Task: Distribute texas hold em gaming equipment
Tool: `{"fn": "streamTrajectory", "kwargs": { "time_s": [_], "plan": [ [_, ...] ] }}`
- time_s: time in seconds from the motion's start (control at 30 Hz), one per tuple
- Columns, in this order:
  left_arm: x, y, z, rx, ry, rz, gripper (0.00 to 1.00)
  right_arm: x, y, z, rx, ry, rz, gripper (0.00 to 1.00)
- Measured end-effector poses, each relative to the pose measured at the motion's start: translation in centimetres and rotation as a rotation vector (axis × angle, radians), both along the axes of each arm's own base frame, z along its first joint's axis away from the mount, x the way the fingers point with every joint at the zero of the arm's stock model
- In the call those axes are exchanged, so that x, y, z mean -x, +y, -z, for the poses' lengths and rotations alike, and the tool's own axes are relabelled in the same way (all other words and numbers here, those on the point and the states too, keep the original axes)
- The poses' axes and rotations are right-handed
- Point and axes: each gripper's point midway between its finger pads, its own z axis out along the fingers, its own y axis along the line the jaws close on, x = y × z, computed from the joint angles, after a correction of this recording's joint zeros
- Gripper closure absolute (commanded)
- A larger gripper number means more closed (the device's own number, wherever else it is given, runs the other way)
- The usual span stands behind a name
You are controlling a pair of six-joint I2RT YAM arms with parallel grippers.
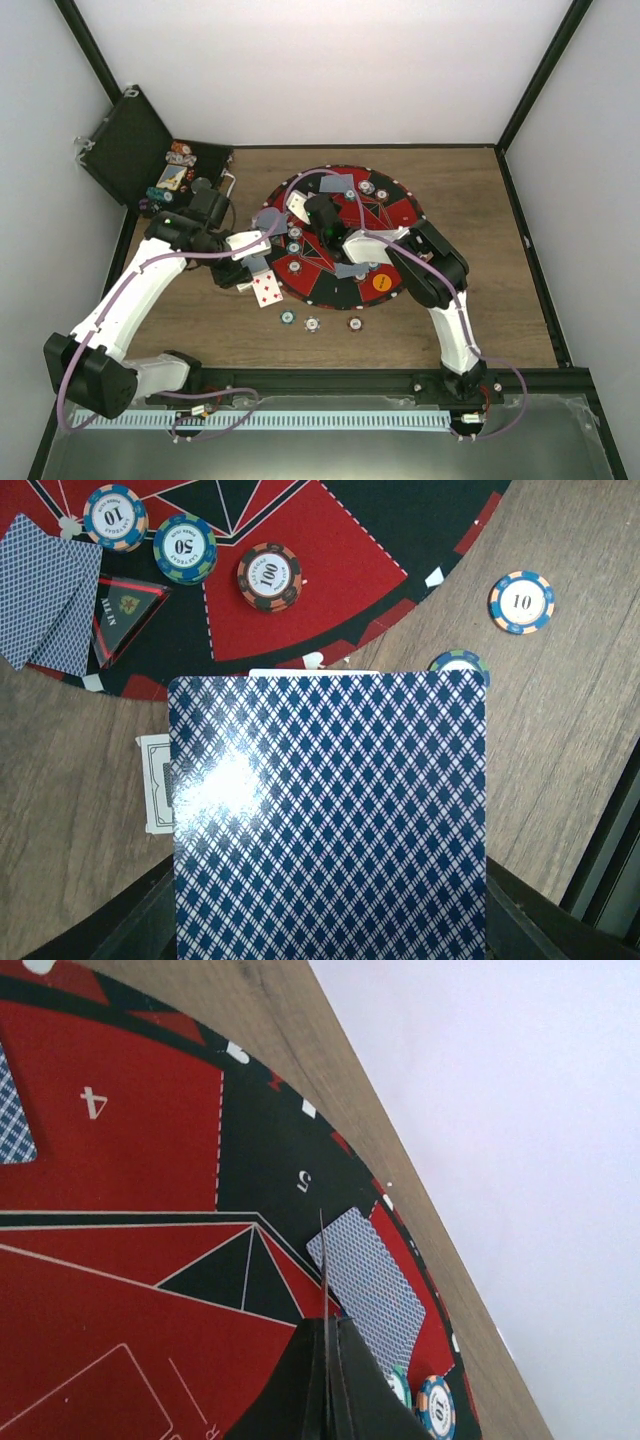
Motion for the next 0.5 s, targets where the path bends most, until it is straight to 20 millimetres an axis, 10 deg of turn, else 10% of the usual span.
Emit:
{"fn": "streamTrajectory", "kwargs": {
  "time_s": [0.3, 0.5],
  "plan": [
    [0.1, 0.0, -0.1, 0.000, -0.006, 0.007, 0.96, 1.8, 0.5, 2.8, 0.008, 0.104, -0.042, 0.80],
    [-0.2, -0.2, -0.2, 0.006, -0.003, 0.009, 0.96, 4.1, 0.9, 5.6, 0.004, 0.236, -0.071, 0.49]
  ]
}}
